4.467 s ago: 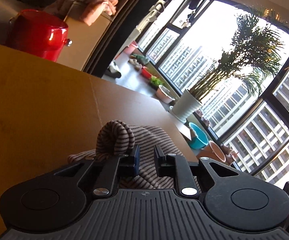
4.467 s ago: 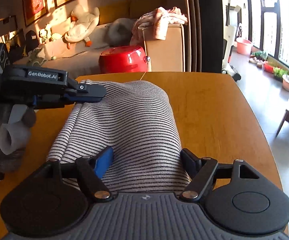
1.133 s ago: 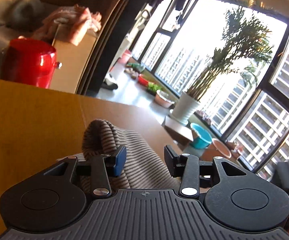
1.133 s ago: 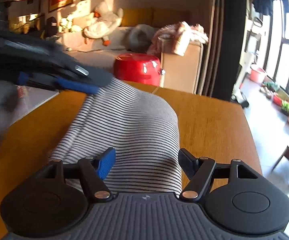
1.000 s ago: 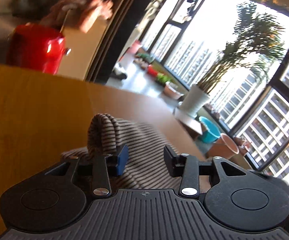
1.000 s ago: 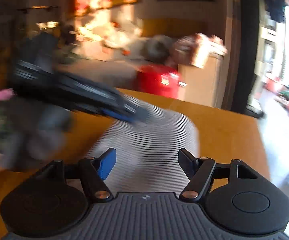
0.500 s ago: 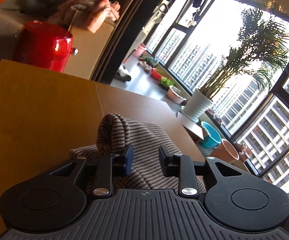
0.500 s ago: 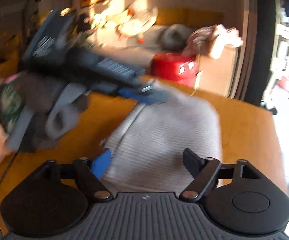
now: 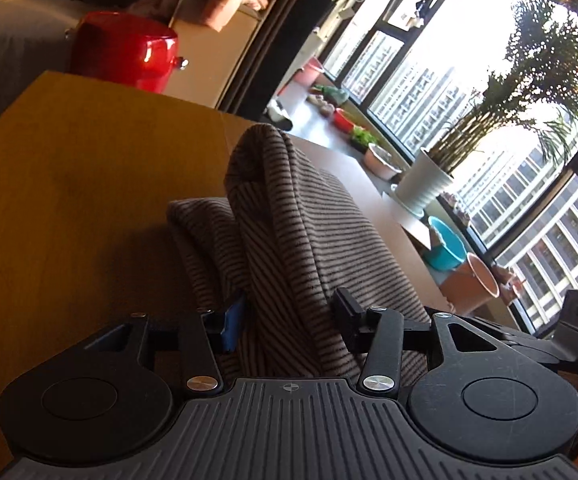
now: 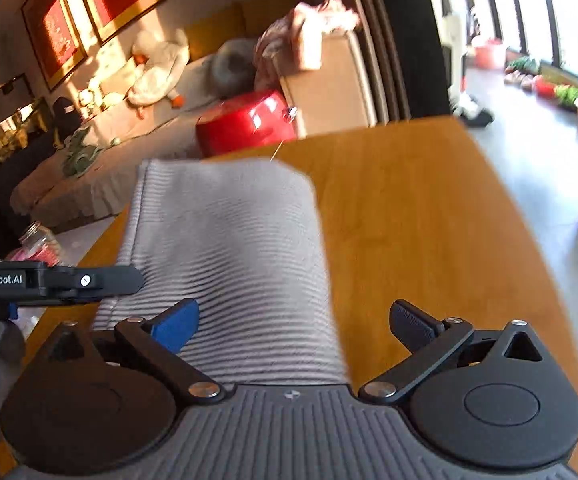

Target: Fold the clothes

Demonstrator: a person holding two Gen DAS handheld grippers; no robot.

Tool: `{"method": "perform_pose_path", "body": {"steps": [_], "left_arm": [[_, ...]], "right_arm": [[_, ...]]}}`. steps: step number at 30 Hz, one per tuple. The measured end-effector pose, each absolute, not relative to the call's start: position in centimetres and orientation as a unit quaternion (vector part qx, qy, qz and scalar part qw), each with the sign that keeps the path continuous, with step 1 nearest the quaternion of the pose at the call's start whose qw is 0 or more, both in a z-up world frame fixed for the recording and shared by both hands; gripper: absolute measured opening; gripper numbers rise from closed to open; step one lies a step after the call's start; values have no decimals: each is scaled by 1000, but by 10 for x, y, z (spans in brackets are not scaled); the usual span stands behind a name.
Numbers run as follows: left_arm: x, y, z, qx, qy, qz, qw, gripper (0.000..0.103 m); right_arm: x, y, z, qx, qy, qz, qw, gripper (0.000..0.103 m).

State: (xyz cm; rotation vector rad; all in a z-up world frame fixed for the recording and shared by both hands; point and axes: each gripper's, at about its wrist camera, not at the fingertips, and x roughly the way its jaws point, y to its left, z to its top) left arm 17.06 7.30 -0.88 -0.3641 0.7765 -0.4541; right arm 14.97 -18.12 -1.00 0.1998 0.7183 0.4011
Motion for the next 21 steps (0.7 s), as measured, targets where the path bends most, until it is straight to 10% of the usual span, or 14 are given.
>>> {"method": "perform_pose_path", "body": {"steps": [4, 21], "left_arm": [[180, 73, -11, -170, 371, -221, 886, 53], [253, 124, -30, -216, 303, -185, 910, 54]], "right_arm": [[155, -172, -14, 90, 343, 220, 909, 75], [242, -119, -25, 93, 313, 227, 918, 77]]}}
